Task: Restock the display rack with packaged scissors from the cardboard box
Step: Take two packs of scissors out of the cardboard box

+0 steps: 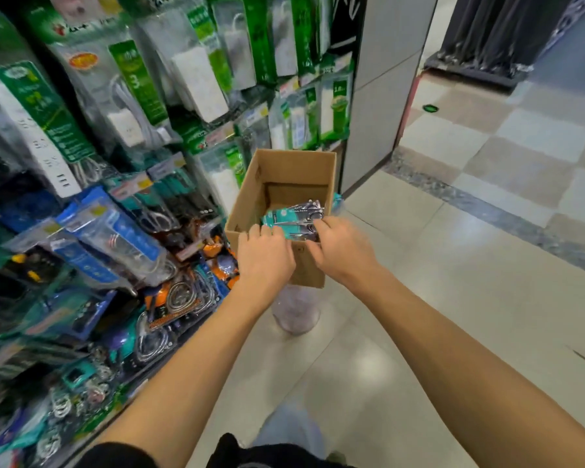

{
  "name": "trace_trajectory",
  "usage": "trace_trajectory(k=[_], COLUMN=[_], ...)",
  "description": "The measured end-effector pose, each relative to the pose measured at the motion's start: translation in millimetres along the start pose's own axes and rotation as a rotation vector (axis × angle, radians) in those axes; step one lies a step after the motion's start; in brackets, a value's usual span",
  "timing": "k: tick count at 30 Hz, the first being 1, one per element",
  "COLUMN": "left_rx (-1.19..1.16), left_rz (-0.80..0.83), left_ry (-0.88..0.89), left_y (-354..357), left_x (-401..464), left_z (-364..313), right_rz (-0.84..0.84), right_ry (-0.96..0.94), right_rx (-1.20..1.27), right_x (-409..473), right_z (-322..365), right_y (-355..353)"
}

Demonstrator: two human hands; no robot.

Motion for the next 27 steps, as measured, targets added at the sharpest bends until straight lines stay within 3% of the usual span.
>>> trace_trajectory(k=[10, 19, 23, 27], left_rx=[0.021, -0.102, -0.214, -0.287], left_rz=[0.181, 0.554, 0.672, 0.762], left_ry=[-0.158, -0.327, -0.416, -0.555], left_y=[9.4, 40.1, 56.7, 73.6], left_x=[120.1, 190.5, 208.8, 216.6], left_z=[-10.0, -23.4, -19.6, -20.5], right_rz=[0.092, 0.477, 0.72, 0.846], right_ry=[-0.172, -0.337, -0.381, -0.462], right_rx=[-0.025, -0.186, -0.265, -0.348], right_x=[134.0, 244.9, 279.4, 309.9], right_z=[-41.3, -36.3, -29.9, -28.1], right_y=[10.2, 45.5, 69.4, 96.2])
Point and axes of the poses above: each hand's wrist, its own x-axis towards the middle knuckle, its own y-axis out of the palm, z = x × y, the point moved 3 cm from there along x, towards the middle knuckle, and after that the axes turned 14 degrees about z, right-handed, at the moved point
